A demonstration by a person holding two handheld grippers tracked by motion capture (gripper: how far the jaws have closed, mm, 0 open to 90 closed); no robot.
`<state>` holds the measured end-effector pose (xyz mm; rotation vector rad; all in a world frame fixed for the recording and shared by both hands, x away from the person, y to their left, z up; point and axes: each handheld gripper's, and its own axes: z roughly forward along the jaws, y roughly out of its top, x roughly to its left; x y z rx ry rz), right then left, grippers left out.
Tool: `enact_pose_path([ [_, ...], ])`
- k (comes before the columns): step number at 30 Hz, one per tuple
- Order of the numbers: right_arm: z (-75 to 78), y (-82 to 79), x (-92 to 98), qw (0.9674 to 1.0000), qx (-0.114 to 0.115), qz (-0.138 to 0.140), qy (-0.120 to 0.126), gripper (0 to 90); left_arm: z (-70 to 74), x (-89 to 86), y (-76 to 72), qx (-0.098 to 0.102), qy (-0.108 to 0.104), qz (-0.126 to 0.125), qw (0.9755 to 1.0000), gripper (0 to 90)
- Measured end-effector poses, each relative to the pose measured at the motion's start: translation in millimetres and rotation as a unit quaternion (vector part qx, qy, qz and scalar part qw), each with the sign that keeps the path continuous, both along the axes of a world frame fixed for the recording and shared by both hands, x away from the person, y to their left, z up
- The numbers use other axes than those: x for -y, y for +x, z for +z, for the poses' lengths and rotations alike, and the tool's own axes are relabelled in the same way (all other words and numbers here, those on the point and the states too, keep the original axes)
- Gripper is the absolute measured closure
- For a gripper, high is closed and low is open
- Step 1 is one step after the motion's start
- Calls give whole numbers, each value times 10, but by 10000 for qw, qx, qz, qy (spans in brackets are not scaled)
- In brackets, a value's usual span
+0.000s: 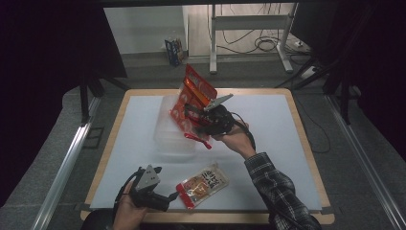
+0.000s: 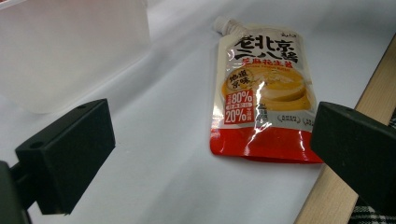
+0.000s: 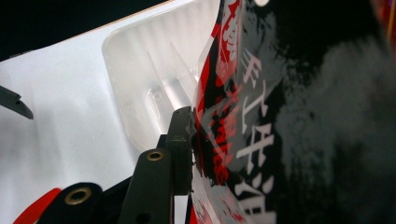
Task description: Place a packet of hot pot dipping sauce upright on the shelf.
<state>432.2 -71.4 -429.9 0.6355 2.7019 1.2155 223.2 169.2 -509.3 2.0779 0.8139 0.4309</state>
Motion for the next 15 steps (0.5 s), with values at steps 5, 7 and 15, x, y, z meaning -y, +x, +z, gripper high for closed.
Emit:
enact_pose_path([
  [5,-37,19,-127,9999,43,74,-99,660,-2,2,-1,-4,-14,1,10000,0],
  [7,-47,25,-179,9999,54,92,-111,660,-1,1,-1,-6,-21,-4,10000,0],
  [15,-14,8,-325,9996,195,209,-14,662,1,-3,-2,-2,-17,-11,10000,0],
])
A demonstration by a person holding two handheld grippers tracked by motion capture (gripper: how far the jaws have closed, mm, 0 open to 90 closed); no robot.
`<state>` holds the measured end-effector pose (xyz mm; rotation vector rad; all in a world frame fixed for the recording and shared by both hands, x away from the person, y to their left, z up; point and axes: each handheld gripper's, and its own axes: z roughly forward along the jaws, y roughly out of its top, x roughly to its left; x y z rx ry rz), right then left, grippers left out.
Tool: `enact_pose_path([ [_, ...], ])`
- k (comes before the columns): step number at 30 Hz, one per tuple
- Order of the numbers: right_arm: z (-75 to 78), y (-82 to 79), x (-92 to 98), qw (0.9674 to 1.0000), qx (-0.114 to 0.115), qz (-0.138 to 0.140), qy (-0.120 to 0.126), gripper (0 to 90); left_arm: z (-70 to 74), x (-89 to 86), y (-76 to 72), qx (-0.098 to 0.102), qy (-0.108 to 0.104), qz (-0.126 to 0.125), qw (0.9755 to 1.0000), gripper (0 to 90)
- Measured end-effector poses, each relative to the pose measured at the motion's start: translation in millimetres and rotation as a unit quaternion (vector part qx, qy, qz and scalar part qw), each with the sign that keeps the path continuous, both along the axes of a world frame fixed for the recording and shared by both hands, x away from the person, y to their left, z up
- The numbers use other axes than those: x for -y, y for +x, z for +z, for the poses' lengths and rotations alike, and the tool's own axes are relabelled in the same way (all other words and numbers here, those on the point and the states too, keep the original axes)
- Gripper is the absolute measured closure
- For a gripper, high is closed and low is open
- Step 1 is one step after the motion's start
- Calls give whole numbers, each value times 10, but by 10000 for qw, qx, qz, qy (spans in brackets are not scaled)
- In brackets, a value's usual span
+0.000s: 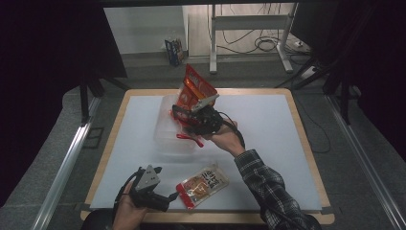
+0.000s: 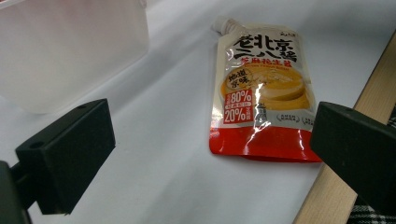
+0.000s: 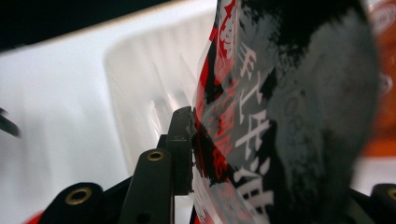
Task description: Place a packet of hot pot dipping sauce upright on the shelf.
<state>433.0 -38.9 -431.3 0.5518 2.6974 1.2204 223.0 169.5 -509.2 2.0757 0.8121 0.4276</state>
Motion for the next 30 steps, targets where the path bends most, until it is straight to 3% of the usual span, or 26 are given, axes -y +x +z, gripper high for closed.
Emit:
enact_pose_path([
  [7,113,-62,-172,9996,111,233,151,662,-1,12,-5,-3,16,-25,10000,0],
  [15,41,-104,-402,9988,126,433,198,662,-2,13,-7,-2,39,-36,10000,0],
  [30,-50,-165,-477,9977,135,654,82,660,-15,32,-4,-23,126,-51,9999,0],
])
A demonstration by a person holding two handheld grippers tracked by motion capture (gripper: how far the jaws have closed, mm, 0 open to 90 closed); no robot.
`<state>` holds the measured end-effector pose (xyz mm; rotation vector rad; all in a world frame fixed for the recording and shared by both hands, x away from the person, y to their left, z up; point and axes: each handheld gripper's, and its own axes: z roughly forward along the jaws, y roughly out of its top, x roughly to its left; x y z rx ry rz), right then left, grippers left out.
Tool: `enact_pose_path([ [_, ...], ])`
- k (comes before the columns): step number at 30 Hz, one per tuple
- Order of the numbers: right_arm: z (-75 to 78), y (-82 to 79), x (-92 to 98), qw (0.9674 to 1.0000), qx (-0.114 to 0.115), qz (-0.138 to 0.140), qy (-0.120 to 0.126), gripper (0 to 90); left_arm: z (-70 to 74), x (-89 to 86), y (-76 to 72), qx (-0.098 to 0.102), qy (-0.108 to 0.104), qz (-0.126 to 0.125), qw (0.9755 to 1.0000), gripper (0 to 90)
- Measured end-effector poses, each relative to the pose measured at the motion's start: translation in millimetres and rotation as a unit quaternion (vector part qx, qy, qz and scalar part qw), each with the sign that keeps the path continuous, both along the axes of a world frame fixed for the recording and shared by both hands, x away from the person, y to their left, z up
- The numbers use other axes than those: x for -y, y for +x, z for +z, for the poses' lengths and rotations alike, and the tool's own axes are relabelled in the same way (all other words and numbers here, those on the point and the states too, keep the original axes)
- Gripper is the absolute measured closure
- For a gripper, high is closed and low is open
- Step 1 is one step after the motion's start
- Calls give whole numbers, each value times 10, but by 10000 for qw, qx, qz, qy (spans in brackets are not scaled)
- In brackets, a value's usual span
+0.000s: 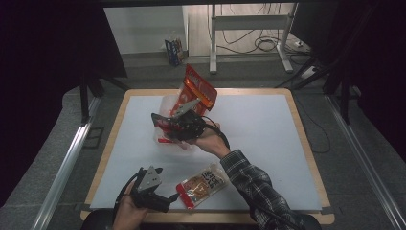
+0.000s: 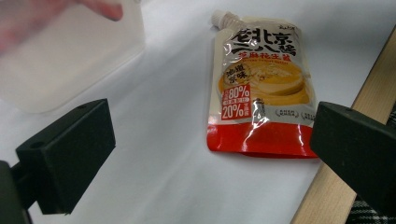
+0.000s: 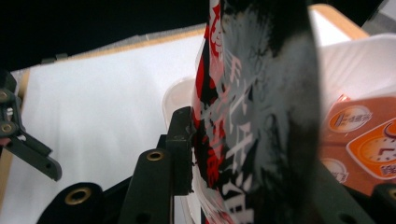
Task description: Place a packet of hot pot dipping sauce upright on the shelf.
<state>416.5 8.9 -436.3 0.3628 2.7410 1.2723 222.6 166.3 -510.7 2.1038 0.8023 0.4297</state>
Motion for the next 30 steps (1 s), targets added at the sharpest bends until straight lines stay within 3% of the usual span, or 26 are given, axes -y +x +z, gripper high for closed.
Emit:
enact_pose_path([
  [15,-272,63,-43,9994,-212,-32,-256,635,-11,7,5,-30,92,-27,9999,0],
  [24,-187,102,35,9993,-347,-168,-36,444,-25,10,12,-58,150,4,9999,1],
  [30,-180,53,130,9994,-280,-164,-129,289,-42,26,18,-95,234,-24,9997,4],
])
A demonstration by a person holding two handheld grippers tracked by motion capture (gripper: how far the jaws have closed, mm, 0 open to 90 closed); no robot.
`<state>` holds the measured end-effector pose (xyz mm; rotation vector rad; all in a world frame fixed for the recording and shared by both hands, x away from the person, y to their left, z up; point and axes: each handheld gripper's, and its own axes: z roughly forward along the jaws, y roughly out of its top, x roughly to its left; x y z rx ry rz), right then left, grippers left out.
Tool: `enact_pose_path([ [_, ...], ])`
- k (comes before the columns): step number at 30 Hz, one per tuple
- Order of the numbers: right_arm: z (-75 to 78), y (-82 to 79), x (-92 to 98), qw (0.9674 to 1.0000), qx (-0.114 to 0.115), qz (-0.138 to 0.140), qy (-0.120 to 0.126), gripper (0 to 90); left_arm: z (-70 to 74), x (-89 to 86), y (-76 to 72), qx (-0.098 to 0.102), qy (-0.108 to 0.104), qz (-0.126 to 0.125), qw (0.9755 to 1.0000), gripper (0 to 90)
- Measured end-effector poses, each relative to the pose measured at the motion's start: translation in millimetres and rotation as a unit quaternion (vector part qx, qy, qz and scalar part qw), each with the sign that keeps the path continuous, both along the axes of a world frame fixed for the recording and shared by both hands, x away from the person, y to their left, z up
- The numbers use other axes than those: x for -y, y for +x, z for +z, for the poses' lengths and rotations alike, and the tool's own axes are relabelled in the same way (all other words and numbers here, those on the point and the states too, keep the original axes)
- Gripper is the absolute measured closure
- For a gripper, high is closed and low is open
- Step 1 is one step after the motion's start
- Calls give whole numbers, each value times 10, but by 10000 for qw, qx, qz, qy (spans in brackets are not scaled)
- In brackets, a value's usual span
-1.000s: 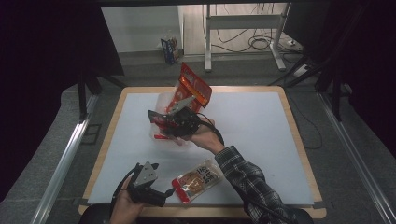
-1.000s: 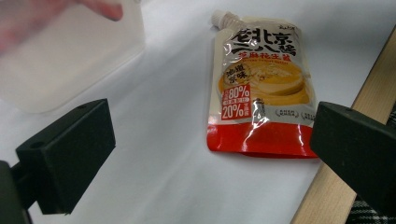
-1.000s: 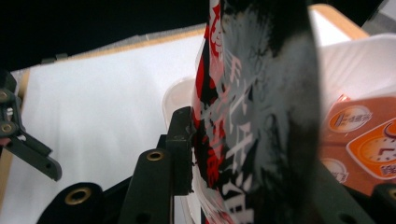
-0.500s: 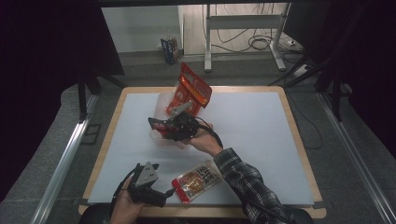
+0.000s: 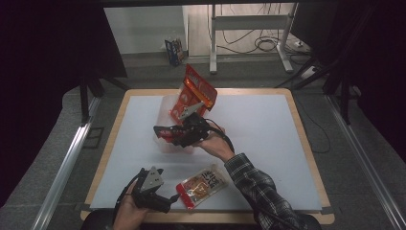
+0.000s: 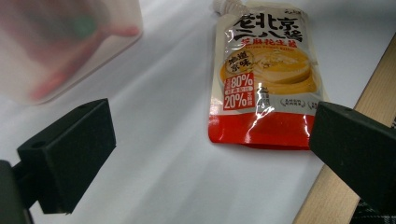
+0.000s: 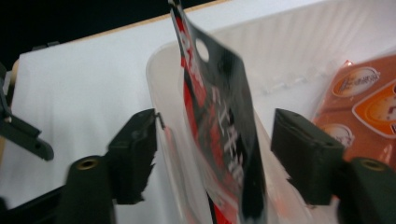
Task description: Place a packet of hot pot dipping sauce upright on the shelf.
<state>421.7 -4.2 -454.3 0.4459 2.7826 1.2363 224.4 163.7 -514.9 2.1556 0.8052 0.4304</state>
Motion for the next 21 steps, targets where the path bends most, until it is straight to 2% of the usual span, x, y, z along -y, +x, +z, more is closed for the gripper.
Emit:
enact_pose_path([
  [1,0,0,0,10000,0,0,0,289,0,0,0,0,0,0,10000,5],
  [2,-6,-21,41,10000,29,7,14,228,-3,6,-1,-3,10,-1,10000,6],
  [10,27,-97,222,9995,6,-149,289,62,-11,16,0,-14,66,-28,10000,8],
  [18,37,-188,429,9988,202,-300,343,3,-29,36,-6,63,68,-53,9999,8],
  [21,27,-215,477,9988,188,-335,297,0,-32,40,-8,89,70,-67,9999,7],
])
